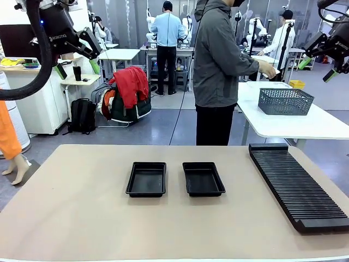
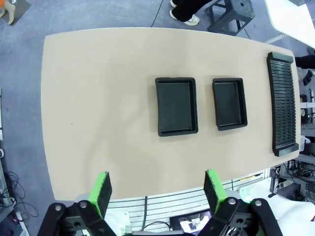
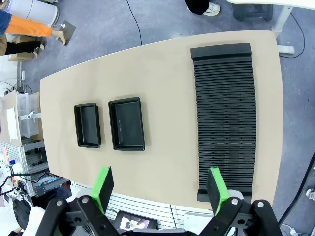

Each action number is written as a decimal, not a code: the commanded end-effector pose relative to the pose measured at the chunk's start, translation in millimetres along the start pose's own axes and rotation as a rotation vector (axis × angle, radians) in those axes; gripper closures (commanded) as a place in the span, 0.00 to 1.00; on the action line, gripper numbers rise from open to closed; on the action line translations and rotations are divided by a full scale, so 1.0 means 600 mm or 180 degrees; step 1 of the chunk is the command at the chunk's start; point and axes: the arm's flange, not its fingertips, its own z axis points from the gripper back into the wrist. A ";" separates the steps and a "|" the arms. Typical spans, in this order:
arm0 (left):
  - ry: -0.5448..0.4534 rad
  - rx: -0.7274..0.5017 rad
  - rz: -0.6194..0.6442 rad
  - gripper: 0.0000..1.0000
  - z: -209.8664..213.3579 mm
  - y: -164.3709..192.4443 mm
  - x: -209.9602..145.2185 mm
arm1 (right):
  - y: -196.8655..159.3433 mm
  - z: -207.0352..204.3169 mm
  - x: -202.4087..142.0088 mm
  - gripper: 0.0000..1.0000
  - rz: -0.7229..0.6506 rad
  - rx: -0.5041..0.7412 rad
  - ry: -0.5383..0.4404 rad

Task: Inspect and transfer BCBs to ESD trays.
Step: Pick up the Blank PCB from the PCB Rack and place it in the left ESD tray.

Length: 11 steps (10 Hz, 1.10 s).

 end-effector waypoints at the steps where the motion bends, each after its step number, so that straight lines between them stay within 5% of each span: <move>1: 0.0103 0.0074 0.0006 0.00 0.005 0.001 0.009 | -0.001 0.000 0.000 0.00 0.0038 0.0051 -0.0003; 11: 0.0144 0.0180 -0.0199 0.00 0.005 -0.007 -0.002 | -0.001 0.000 0.000 0.00 0.0038 0.0051 -0.0003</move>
